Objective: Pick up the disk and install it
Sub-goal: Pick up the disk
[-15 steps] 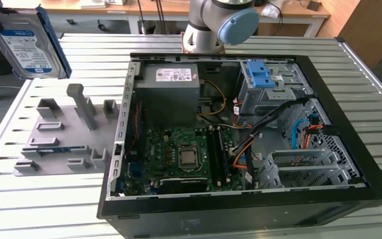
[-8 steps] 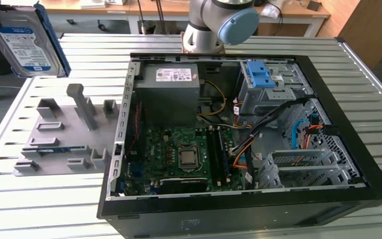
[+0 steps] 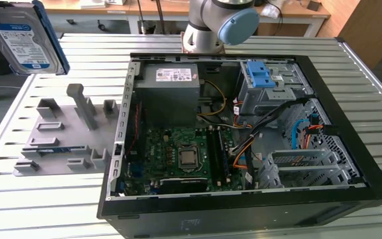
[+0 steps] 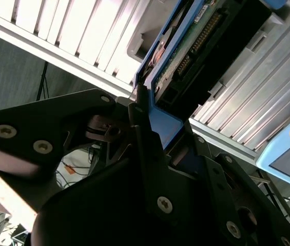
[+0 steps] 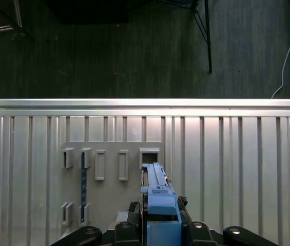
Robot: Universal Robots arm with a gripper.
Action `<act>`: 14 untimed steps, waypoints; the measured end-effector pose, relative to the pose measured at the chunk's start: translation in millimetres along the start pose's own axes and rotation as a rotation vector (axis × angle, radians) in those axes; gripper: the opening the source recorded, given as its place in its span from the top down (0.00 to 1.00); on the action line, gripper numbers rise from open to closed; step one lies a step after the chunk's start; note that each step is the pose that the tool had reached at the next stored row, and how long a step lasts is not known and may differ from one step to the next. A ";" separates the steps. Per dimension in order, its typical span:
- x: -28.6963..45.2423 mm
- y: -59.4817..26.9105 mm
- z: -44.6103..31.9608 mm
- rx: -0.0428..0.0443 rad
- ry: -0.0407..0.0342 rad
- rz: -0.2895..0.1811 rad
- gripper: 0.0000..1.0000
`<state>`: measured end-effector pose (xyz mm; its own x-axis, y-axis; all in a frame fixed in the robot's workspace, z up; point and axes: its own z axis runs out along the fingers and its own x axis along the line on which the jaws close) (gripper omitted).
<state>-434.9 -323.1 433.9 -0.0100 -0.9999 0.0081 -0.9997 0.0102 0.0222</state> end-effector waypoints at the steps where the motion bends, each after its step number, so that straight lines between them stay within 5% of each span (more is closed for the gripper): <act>1: 0.0 0.0 -0.7 0.0000 0.0000 0.000 0.64; 14: 0.1 0.2 -10.8 -0.0001 -0.0002 0.000 0.64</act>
<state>-434.9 -323.1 444.7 -0.0100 -0.9999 0.0079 -0.9997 0.0102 0.0222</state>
